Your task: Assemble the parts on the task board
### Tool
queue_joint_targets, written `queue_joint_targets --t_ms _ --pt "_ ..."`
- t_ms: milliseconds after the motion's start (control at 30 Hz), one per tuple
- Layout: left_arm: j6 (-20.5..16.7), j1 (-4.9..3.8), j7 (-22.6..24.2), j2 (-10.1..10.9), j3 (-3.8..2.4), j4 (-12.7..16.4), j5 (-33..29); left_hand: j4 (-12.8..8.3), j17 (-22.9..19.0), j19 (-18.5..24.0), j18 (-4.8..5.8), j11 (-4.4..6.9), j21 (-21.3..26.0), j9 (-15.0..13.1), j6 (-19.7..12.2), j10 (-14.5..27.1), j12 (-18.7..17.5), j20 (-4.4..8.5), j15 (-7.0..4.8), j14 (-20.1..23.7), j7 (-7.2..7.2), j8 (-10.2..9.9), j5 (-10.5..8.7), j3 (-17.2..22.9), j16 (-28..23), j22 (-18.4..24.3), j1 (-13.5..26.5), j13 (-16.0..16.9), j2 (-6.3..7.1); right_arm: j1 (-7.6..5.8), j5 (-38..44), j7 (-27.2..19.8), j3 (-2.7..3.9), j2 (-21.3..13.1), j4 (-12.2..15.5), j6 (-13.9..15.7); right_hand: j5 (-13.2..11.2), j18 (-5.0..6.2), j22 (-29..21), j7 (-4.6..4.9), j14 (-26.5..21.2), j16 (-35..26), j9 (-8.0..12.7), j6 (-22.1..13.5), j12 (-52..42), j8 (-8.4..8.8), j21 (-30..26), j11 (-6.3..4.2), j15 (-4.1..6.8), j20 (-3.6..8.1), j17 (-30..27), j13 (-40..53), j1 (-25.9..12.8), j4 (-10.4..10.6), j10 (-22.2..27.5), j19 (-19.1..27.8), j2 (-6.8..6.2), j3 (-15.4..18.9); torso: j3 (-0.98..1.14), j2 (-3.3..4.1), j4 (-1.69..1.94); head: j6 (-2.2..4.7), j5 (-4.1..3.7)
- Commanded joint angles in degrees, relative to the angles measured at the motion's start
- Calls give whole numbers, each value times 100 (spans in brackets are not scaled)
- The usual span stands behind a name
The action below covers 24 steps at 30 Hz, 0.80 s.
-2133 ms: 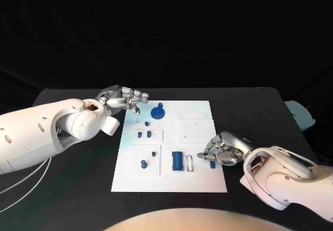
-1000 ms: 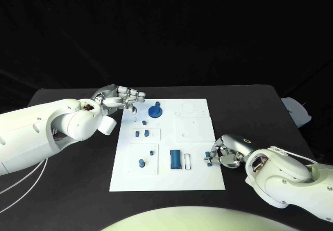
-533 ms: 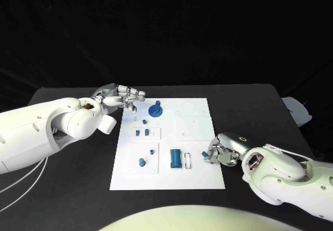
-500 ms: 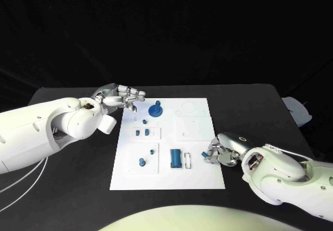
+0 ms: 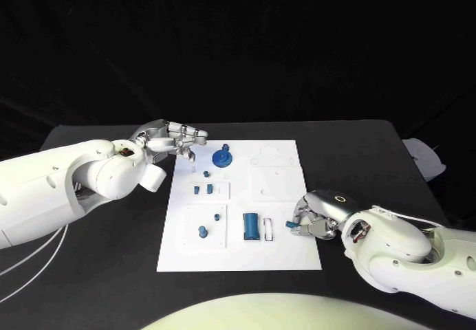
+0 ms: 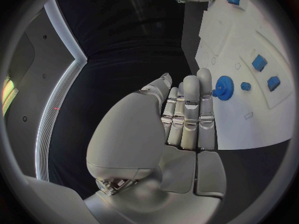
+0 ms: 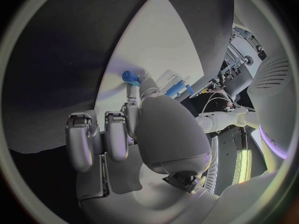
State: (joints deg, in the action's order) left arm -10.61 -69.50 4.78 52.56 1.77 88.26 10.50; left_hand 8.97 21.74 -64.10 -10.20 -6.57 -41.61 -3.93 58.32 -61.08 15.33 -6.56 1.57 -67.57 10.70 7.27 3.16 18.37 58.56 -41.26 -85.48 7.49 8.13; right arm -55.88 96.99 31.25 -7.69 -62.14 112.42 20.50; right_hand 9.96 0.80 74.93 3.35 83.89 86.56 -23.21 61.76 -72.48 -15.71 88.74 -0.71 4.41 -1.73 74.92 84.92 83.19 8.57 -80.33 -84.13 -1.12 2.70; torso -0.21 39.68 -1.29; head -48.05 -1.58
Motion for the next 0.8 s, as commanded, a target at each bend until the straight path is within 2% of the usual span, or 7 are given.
queue_joint_targets --t_ms 33,133,200,300,433,467,800 --pt "95 -1 10 -3 -3 13 -17 -14 -7 -44 -35 8 38 1 -53 42 38 -7 17 32 -3 20 -12 -11 -22 5 26 10 -37 97 107 171 -88 30 -83 -628 212 -47 1464 17 483 24 116 37 36 36 -30 -13 7 5 929 -960 -38 67 4 -543 37 -89 -2 0 1 -1 -5" --pt "97 -1 7 -3 -3 13 -11 -14 -7 -44 -35 8 38 1 -53 42 38 -7 17 32 -3 20 -12 -11 -22 5 26 10 -37 98 105 174 -88 36 -57 -519 721 -50 1468 8 484 25 127 41 49 66 -18 -29 14 13 933 -956 -106 157 3 -546 20 -283 0 -2 1 2 -1" --pt "96 -1 7 -4 -3 13 -7 -14 -7 -44 -35 8 38 1 -53 42 38 -7 17 32 -3 20 -12 -11 -22 5 26 10 -37 98 75 175 -88 31 -25 -396 1242 -55 1475 -4 489 34 126 51 37 76 9 -41 27 25 951 -937 -140 229 -13 -554 -3 -468 0 -3 4 6 -4" --pt "96 0 6 -5 -2 12 -4 -14 -7 -44 -35 8 38 1 -53 42 38 -7 17 32 -3 20 -12 -11 -22 5 26 10 -37 95 55 176 -87 17 35 -247 1592 -61 1482 -18 494 46 106 61 40 69 36 -48 45 39 974 -928 -62 196 -26 -562 -62 -756 0 -2 -1 8 7" --pt "101 1 0 -8 -2 12 -1 -17 -8 -45 -36 9 41 1 -55 47 43 -8 17 33 -4 21 -11 -10 -22 7 23 10 -39 62 37 180 -84 2 139 -17 1723 -68 1491 -20 500 60 66 70 33 47 67 -52 44 43 1000 -914 -72 172 -53 -571 -158 -1071 -1 1 0 9 2" --pt "103 1 -2 -9 -2 12 3 -17 -8 -45 -36 9 41 1 -55 47 43 -8 17 33 -4 21 -11 -10 -22 7 23 10 -39 39 20 180 -83 -1 173 64 1717 -71 1495 -29 503 67 18 65 42 24 80 -65 38 33 1013 -910 -179 170 -70 -574 -274 -1378 -1 2 -2 8 6" --pt "110 2 -3 -18 -1 11 14 -17 -8 -45 -36 9 41 1 -55 47 43 -8 17 33 -4 21 -11 -10 -22 7 23 10 -39 -99 -479 169 -78 111 316 575 1764 -80 1507 -32 515 96 -42 73 -17 -8 126 -58 49 44 1065 -853 -404 195 -128 -587 -422 -1675 -2 2 3 4 2"
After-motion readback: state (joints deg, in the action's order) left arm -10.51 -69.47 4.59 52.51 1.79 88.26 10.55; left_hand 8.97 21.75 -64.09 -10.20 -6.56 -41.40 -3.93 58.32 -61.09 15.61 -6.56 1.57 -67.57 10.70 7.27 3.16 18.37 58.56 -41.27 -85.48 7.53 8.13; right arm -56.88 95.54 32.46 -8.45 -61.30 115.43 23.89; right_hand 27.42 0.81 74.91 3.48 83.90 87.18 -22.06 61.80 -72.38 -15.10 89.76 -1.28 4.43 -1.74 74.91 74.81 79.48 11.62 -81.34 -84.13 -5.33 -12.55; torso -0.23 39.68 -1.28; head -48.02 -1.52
